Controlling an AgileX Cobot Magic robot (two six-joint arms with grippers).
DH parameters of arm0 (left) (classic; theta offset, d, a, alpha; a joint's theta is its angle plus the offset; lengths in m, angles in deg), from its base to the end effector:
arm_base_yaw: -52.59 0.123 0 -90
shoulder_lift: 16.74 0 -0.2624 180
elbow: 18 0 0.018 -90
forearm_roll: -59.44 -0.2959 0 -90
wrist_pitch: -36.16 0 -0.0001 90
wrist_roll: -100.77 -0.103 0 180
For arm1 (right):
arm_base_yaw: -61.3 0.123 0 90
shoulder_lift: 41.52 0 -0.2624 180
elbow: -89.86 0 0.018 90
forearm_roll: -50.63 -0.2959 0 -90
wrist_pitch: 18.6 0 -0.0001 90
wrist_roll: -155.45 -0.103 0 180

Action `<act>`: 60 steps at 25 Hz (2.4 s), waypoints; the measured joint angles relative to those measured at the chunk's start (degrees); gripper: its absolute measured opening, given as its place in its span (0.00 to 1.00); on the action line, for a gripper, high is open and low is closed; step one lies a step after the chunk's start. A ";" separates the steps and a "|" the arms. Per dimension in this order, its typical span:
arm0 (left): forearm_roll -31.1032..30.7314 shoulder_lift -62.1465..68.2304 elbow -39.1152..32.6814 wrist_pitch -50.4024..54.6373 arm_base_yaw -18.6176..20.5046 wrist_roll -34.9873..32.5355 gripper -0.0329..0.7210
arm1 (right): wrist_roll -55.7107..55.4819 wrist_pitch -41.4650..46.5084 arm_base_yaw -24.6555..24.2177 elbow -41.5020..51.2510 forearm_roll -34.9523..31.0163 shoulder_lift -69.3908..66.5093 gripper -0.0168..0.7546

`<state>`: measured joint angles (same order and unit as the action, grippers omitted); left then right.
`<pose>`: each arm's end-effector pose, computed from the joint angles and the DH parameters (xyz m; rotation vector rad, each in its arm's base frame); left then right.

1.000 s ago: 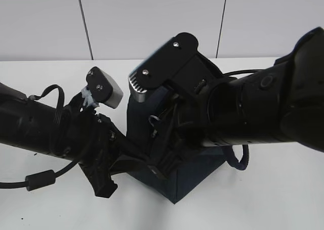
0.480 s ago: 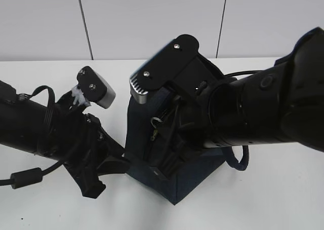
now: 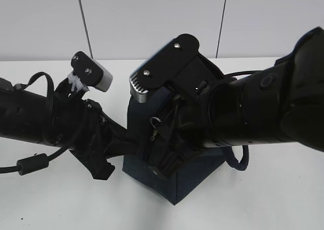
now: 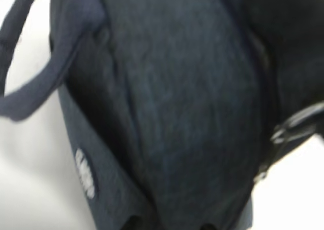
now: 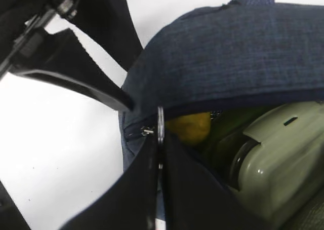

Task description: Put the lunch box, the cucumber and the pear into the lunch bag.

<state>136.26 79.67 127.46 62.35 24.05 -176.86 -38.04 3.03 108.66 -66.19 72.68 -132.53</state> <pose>0.2666 -0.1955 0.1350 1.2010 2.0441 -0.5830 0.2492 0.2495 0.2044 -1.0184 2.1248 0.1805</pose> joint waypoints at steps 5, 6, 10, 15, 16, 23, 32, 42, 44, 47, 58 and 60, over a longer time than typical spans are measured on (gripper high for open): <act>6.26 1.00 0.00 2.68 0.00 -6.61 0.22 | 0.00 -0.10 0.00 0.00 -0.72 0.00 0.03; 6.20 1.14 0.00 2.78 0.00 -6.80 0.15 | 0.00 -0.10 0.00 0.00 -0.71 0.00 0.03; 5.93 1.14 0.04 3.68 0.00 -7.02 0.04 | 0.00 0.40 0.00 -1.01 -0.88 0.46 0.03; 5.50 1.14 0.04 4.13 0.00 -7.02 0.04 | 0.00 4.27 0.00 -4.55 -1.11 1.20 0.03; 5.29 1.14 0.06 4.27 0.00 -7.02 0.04 | 0.00 5.10 0.00 -5.44 -0.69 1.20 0.03; 4.20 1.14 -0.10 4.99 0.00 -5.92 0.04 | -3.07 9.23 0.00 -7.70 5.28 1.27 0.03; 6.01 1.09 -3.03 5.45 0.00 -5.87 0.03 | -14.55 8.42 -4.67 -7.83 12.66 1.27 0.03; 6.20 1.03 -4.02 6.11 0.00 -5.87 0.03 | -15.50 4.62 -14.83 -11.73 11.34 -0.67 0.03; 6.26 1.03 -4.09 6.11 0.00 -5.87 0.03 | -15.39 4.62 -16.28 -13.31 11.33 -2.91 0.03; 6.20 0.90 -4.34 5.87 0.00 -5.87 0.03 | -15.39 4.32 -18.85 -15.31 11.04 -6.51 0.03; 11.26 0.41 -4.70 4.32 2.67 -5.75 0.04 | 2.77 3.02 -29.31 -16.44 -12.71 -14.00 0.03; 12.67 -0.17 -5.04 6.01 4.02 -5.75 0.08 | 7.86 3.02 -29.30 -17.11 -17.83 -14.00 0.03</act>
<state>148.93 79.50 122.42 68.35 28.08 -182.60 -30.19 6.05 79.36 -83.30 54.85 -146.54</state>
